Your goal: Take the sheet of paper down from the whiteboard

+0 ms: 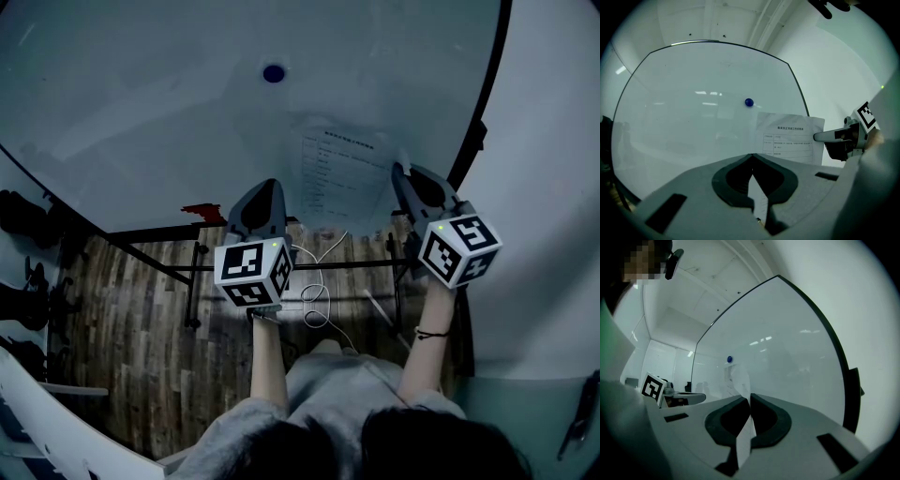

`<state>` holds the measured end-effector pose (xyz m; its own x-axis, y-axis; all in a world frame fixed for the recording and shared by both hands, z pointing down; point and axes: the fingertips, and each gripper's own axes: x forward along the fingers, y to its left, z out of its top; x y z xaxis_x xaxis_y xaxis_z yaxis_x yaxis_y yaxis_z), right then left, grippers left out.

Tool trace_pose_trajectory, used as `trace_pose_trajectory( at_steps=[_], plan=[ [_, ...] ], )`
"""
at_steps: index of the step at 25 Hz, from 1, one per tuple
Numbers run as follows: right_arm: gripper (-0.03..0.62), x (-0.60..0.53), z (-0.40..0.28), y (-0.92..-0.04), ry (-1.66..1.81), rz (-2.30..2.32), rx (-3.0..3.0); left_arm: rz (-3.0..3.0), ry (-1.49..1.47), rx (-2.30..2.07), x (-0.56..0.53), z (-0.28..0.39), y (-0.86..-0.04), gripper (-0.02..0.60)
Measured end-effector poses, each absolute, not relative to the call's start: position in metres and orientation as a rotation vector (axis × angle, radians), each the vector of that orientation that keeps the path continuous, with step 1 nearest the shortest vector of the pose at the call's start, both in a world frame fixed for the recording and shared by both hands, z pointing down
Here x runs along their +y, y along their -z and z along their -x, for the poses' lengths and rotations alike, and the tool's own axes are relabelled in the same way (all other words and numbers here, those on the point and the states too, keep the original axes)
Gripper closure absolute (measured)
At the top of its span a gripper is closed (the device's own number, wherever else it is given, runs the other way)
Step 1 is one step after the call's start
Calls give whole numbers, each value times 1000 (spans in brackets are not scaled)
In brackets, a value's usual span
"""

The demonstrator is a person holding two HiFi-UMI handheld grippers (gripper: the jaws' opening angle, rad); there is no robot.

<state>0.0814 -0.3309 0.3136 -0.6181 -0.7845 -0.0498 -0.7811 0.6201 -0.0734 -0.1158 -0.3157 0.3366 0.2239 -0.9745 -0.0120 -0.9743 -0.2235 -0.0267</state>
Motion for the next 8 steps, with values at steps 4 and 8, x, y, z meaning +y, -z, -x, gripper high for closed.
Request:
trace_pose_trajectory(
  at_steps=[4, 8],
  plan=[
    [594, -331, -87, -313, 55, 1349, 2757, 2438, 4, 1932, -314, 113, -336, 575],
    [593, -333, -86, -307, 42, 1347, 2759, 2435, -2, 1942, -314, 117, -335, 575]
  ],
)
